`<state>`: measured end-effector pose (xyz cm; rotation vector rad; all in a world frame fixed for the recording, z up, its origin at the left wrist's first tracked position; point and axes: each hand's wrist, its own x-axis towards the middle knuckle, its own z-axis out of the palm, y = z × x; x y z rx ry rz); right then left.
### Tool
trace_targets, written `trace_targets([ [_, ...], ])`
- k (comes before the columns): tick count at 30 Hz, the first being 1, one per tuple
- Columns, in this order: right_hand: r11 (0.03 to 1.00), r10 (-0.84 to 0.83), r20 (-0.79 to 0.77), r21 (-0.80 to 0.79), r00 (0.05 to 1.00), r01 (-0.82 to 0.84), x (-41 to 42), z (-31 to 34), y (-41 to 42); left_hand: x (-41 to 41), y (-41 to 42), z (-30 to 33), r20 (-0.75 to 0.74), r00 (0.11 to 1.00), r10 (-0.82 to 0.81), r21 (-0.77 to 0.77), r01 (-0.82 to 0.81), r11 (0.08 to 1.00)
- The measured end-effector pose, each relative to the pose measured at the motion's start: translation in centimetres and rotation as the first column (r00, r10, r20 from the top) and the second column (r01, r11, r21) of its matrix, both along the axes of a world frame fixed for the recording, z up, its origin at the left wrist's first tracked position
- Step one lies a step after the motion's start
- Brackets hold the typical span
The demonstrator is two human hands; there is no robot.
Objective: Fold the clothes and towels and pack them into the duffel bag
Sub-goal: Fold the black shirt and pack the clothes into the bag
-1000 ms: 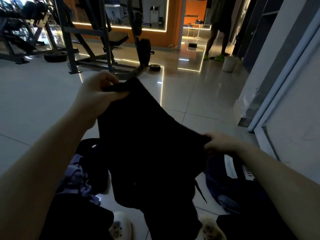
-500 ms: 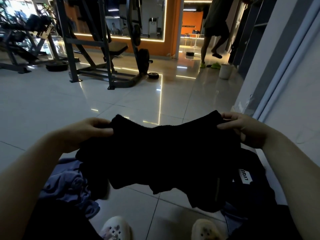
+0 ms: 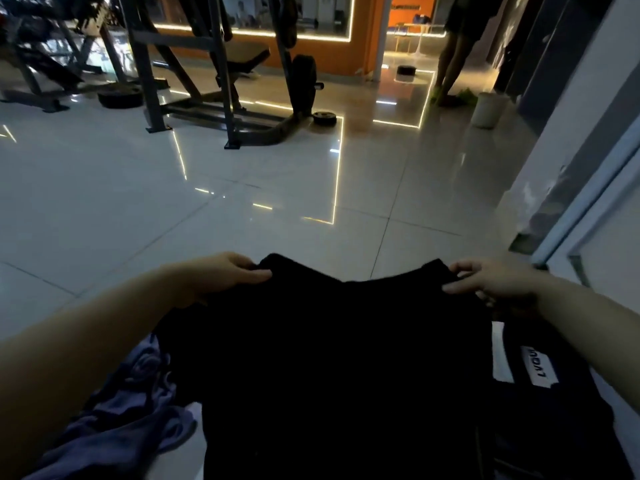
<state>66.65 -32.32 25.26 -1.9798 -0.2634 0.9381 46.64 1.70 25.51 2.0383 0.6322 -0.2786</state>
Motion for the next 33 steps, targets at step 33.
trace_targets([
  [33,0.236,0.910,-0.017,-0.801,0.415,-0.550,0.5,-33.2,-0.2,-5.3,3.7,-35.2,-0.464,0.702,-0.540,0.631,0.690,0.354],
])
